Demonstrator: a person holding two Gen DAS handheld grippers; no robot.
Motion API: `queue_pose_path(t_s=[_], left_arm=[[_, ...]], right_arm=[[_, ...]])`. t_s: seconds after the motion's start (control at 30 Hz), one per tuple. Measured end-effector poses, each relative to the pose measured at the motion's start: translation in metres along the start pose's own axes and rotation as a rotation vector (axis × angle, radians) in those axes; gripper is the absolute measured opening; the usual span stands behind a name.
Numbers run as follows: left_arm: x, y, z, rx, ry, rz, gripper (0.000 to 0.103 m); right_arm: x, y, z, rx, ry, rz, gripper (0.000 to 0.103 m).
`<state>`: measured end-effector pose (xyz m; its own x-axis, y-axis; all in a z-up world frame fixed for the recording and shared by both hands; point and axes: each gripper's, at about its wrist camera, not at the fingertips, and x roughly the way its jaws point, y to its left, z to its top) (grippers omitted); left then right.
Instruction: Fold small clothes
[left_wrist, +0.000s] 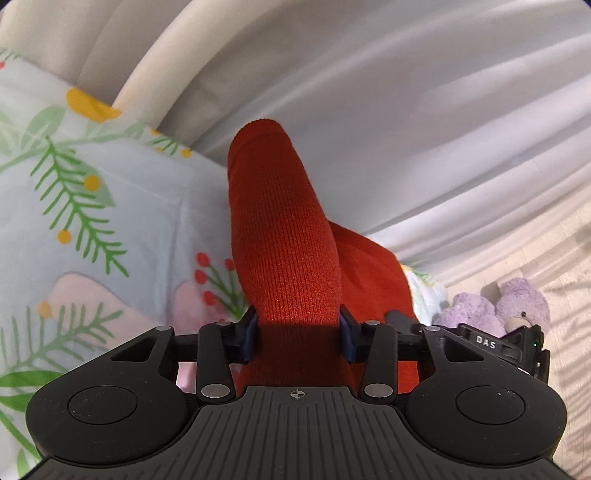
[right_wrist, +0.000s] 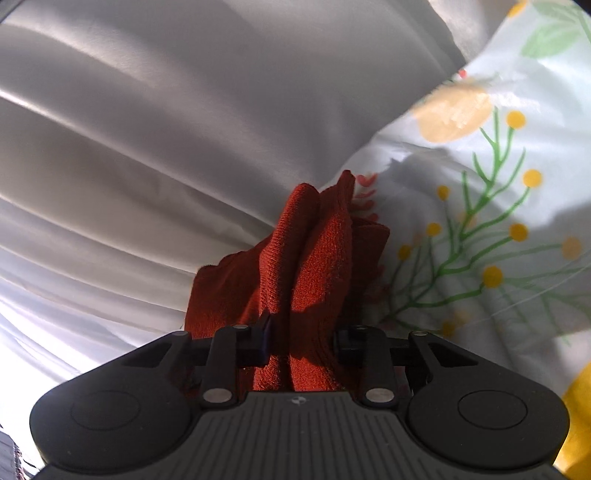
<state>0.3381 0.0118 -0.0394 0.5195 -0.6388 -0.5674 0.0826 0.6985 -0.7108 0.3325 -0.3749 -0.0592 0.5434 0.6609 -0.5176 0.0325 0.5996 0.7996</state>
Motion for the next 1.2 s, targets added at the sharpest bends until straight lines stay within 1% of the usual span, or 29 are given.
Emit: queue_pose_path(t_s=[0.13, 0.37, 0.53, 0.67, 0.83, 0.97, 1.03, 1.13, 1.2], left_arm=[[-0.018, -0.015, 0.000, 0.027, -0.026, -0.012, 0.045], [-0.071, -0.031, -0.005, 0.014, -0.095, -0.011, 0.044], [-0.103, -0.034, -0.018, -0.012, -0.117, 0.047, 0.045], [-0.120, -0.027, -0.028, -0.037, -0.116, 0.085, 0.045], [-0.136, -0.012, -0.043, -0.067, -0.111, 0.133, 0.045], [-0.137, 0.002, -0.052, -0.079, -0.100, 0.170, 0.045], [-0.135, 0.007, -0.055, -0.070, -0.097, 0.196, 0.045], [-0.128, 0.011, -0.060, -0.032, -0.101, 0.258, 0.045], [-0.125, 0.013, -0.066, -0.016, -0.120, 0.303, 0.049]], right_arm=[[-0.002, 0.022, -0.006, -0.045, -0.004, -0.011, 0.026], [-0.017, 0.059, -0.019, -0.090, 0.008, 0.044, 0.026], [-0.021, 0.083, -0.031, -0.126, 0.042, 0.083, 0.026], [-0.013, 0.094, -0.041, -0.137, 0.087, 0.084, 0.026], [-0.004, 0.102, -0.065, -0.155, 0.149, 0.081, 0.026], [0.006, 0.105, -0.078, -0.158, 0.189, 0.065, 0.026], [0.012, 0.106, -0.084, -0.161, 0.202, 0.056, 0.026], [0.021, 0.104, -0.092, -0.165, 0.217, 0.033, 0.026], [0.026, 0.102, -0.095, -0.171, 0.219, 0.010, 0.026]])
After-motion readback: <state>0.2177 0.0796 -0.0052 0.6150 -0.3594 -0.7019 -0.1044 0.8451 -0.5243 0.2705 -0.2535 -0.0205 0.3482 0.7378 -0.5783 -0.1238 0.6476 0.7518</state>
